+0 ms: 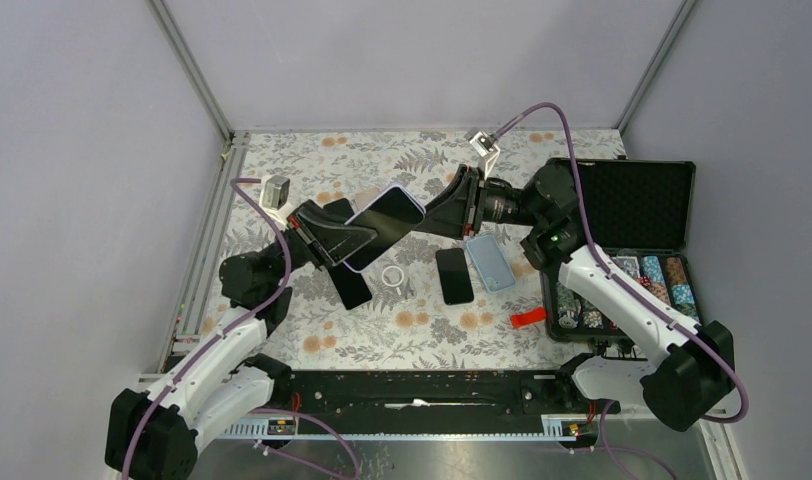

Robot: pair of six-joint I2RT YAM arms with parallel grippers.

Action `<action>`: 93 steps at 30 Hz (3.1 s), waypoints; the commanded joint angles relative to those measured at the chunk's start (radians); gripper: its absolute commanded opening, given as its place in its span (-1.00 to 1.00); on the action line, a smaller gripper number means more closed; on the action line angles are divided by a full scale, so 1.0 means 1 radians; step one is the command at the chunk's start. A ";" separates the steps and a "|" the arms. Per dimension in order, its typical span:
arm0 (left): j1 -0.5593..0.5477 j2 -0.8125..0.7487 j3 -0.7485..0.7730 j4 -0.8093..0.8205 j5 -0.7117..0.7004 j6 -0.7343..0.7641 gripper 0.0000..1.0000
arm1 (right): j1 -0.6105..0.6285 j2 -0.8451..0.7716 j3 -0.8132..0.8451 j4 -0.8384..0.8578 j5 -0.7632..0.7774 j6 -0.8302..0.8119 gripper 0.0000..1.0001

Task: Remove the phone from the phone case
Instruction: Remove the phone case from the phone.

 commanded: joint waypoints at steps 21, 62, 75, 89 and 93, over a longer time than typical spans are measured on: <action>-0.162 0.099 -0.009 -0.115 0.226 0.198 -1.00 | 0.001 -0.005 -0.100 0.312 0.358 0.132 -0.10; -0.323 0.211 0.135 -0.549 -0.559 1.008 0.91 | -0.028 -0.030 -0.096 -0.478 0.808 -0.005 -1.00; -0.420 0.394 0.218 -0.494 -0.632 1.125 0.69 | -0.037 -0.028 -0.108 -0.456 0.722 0.057 -1.00; -0.421 0.410 0.251 -0.544 -0.640 1.151 0.12 | -0.046 -0.020 -0.103 -0.454 0.634 0.055 -1.00; -0.421 0.421 0.271 -0.587 -0.655 1.168 0.05 | -0.051 -0.024 -0.101 -0.456 0.596 0.050 -1.00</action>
